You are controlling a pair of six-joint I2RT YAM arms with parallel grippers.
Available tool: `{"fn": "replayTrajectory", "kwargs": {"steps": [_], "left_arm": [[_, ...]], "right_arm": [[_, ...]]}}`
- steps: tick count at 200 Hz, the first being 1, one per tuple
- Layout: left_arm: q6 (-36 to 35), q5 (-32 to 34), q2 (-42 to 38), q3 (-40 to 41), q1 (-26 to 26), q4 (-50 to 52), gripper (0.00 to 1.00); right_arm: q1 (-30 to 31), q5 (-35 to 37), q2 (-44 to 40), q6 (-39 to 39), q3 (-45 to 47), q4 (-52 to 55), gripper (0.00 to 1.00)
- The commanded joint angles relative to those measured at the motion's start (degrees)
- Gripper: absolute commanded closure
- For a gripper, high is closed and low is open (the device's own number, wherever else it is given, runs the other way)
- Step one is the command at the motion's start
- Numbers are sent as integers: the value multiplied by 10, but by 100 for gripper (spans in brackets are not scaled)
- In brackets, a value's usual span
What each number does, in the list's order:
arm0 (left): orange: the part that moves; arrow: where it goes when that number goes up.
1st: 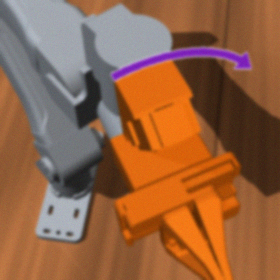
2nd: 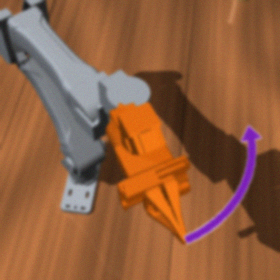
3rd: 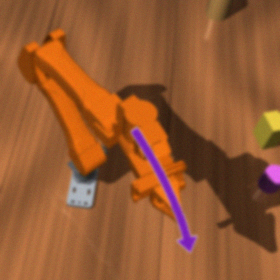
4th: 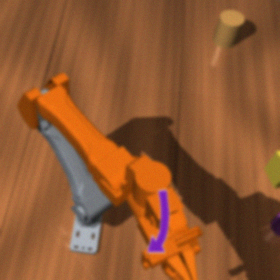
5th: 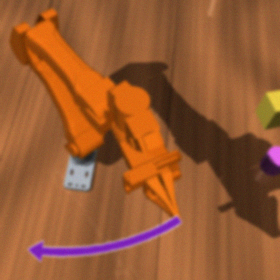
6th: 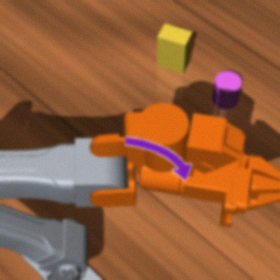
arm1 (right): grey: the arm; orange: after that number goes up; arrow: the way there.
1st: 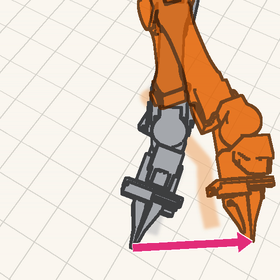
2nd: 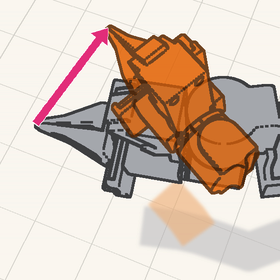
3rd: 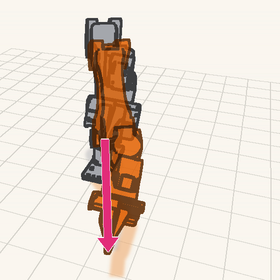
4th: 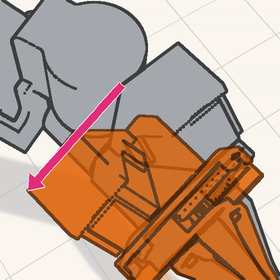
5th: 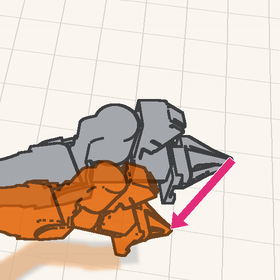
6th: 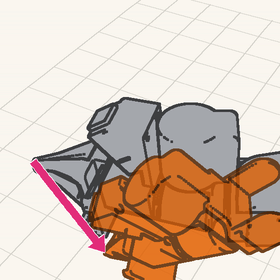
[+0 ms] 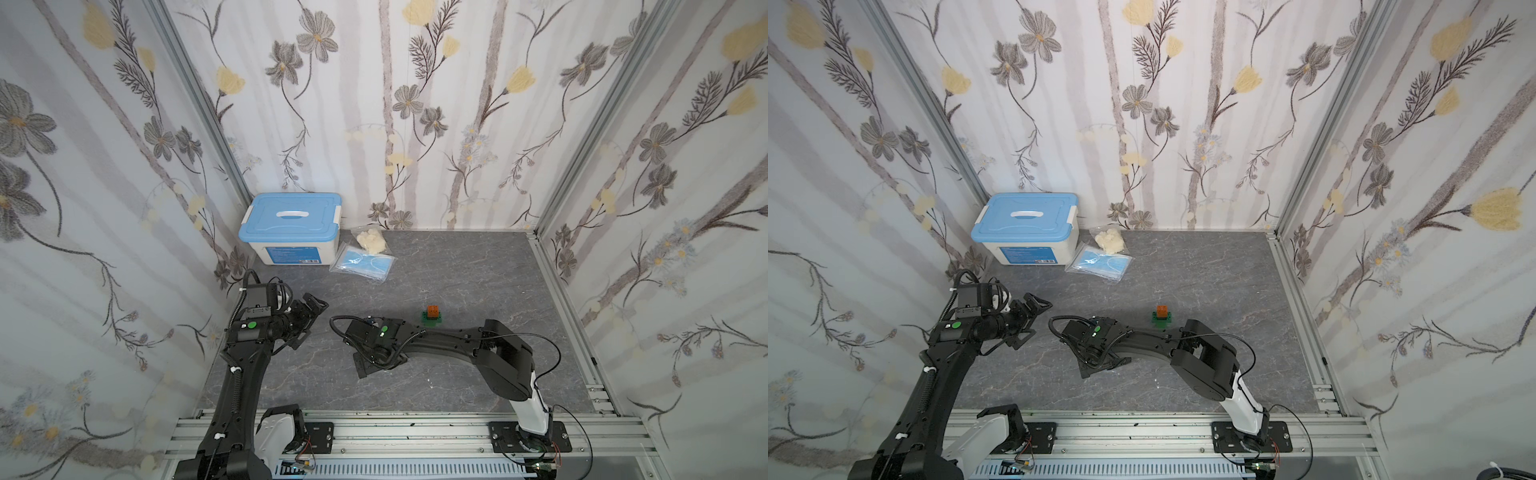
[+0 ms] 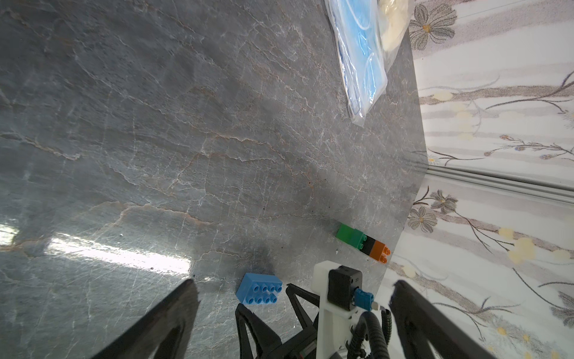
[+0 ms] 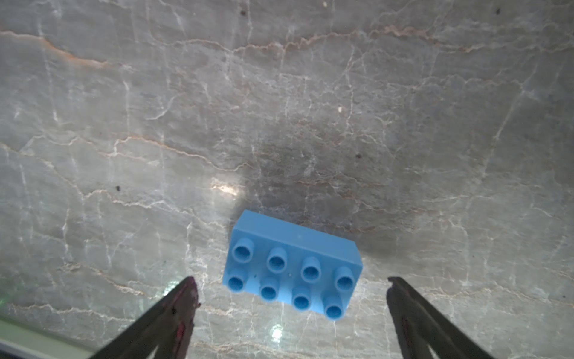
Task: Assemble the letter f with lego
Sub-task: Pick up the lego brick from the center of the board.
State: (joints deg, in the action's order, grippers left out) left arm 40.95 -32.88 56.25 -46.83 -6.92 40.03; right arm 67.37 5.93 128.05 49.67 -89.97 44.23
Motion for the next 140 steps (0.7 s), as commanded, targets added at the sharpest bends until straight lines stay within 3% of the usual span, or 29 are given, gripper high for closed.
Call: {"fn": "replayTrajectory", "kwargs": {"steps": [1,140], "left_arm": [[-7,-8,-2,1,-1,-10,0],[-9,-23,7,15,-2,-30,0]], "right_arm": [[-3,-7,8,25,-8,-10,6],[-4,-8,43,46,-36,7,28]]}}
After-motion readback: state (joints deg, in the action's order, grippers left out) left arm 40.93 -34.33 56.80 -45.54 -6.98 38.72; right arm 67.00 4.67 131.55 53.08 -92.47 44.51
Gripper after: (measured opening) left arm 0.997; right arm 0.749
